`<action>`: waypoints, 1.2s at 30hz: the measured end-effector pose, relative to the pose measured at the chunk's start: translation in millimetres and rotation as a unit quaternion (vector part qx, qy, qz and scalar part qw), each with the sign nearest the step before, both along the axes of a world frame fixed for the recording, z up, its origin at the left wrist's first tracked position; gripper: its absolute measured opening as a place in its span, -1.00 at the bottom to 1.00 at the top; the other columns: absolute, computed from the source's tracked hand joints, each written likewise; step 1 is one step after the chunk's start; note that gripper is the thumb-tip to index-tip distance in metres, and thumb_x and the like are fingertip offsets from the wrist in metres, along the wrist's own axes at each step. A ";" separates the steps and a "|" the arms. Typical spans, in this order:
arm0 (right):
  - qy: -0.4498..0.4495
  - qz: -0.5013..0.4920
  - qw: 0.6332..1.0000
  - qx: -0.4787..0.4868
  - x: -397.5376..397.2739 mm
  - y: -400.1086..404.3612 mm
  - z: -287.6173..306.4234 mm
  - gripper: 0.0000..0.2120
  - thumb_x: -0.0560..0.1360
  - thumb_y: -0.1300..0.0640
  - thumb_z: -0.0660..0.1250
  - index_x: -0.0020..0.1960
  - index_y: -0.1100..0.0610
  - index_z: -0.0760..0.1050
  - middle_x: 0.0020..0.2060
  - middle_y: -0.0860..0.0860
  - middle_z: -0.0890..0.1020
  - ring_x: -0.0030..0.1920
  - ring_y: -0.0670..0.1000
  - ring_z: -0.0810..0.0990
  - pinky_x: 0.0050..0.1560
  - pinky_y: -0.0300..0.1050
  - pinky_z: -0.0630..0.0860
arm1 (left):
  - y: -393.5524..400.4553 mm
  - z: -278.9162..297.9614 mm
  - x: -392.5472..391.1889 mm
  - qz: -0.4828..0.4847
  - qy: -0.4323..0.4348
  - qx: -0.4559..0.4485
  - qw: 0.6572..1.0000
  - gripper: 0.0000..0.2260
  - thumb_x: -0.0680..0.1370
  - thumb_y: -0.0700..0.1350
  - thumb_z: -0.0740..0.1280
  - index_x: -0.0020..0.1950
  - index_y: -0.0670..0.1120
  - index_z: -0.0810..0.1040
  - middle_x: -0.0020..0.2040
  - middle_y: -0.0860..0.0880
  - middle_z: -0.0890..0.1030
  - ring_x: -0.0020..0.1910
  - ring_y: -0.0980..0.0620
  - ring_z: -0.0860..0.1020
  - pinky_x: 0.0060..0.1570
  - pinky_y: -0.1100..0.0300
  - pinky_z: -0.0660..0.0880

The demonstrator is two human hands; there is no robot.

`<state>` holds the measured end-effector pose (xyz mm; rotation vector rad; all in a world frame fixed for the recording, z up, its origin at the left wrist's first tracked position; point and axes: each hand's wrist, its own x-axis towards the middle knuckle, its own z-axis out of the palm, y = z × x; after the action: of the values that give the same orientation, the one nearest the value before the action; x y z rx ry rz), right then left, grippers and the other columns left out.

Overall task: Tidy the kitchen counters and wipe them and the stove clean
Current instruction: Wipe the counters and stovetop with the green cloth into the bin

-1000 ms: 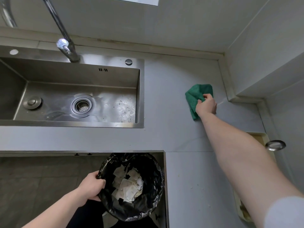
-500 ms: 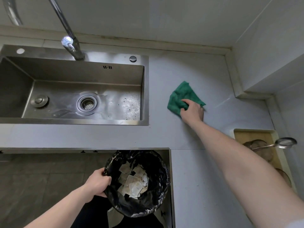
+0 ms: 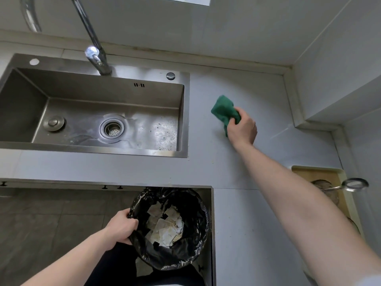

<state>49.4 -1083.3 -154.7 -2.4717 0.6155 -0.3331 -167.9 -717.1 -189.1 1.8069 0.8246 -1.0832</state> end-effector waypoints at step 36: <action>0.206 0.159 0.963 -0.066 6.2 21.7 -43.6 -0.54 0.61 0.20 0.23 0.49 -0.04 0.40 0.47 -0.02 0.46 0.44 0.13 0.42 0.39 0.08 0.41 | 3.1 -16.4 1.9 0.006 0.011 -0.026 1.000 -0.66 0.43 -0.33 0.20 0.06 -0.06 0.64 0.01 -0.30 0.68 -0.11 -0.28 0.71 -0.24 -0.12 0.70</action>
<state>55.5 -1061.6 -198.2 -2.7344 0.3511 0.2820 -166.0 -713.9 -205.6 1.7463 0.8124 -1.1093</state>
